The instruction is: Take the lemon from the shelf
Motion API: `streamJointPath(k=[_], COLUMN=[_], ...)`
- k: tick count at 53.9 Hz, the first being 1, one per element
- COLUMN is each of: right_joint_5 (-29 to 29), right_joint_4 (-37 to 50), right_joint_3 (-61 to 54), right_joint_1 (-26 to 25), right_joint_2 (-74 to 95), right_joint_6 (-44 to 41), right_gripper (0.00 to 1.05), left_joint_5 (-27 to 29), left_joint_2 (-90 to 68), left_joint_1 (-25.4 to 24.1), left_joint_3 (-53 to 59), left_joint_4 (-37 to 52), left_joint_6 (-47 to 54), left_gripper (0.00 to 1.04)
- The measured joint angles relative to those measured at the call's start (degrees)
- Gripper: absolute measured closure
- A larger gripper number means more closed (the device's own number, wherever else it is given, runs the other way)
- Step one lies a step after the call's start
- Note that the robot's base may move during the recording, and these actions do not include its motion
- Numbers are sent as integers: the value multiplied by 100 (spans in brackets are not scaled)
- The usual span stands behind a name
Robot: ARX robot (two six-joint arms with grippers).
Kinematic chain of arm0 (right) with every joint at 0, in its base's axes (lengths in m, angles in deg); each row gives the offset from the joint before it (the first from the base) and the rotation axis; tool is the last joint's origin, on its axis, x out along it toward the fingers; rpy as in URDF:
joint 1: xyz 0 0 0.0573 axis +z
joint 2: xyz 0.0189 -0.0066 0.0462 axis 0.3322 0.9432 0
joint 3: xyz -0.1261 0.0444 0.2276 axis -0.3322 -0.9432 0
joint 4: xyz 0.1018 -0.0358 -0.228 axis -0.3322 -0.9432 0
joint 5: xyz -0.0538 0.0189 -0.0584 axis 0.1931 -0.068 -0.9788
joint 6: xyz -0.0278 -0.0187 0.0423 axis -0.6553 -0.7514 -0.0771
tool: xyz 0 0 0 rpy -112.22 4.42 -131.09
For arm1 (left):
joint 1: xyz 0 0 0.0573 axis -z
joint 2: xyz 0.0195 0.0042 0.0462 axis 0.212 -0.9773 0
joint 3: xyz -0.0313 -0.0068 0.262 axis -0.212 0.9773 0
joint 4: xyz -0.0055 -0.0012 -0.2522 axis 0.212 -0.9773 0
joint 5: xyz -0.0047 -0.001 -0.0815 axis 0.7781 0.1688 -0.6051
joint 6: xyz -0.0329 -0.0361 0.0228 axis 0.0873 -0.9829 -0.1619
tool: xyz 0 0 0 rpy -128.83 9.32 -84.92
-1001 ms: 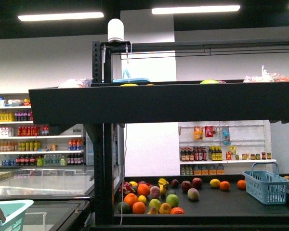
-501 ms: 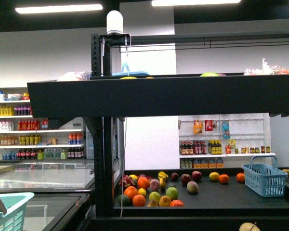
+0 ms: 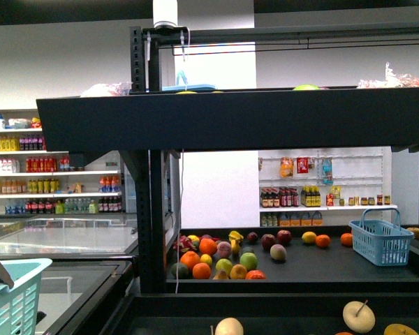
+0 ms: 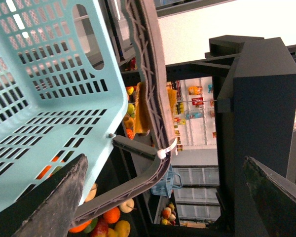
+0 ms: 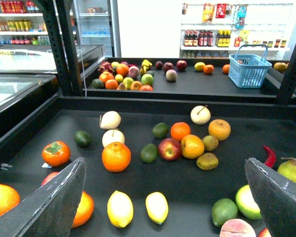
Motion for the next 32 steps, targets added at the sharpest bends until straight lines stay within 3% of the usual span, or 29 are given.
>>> streamJointPath(k=[32], right_joint_5=[0], right_joint_4=[0], right_joint_3=[0], right_joint_1=[0], right_joint_2=[0], right_joint_6=[0], right_gripper=[8], left_joint_5=[496], left_joint_2=[-2011], left_joint_1=[811], left_joint_3=[-1707], left_joint_4=[743], left_joint_6=[-299], left_gripper=[8])
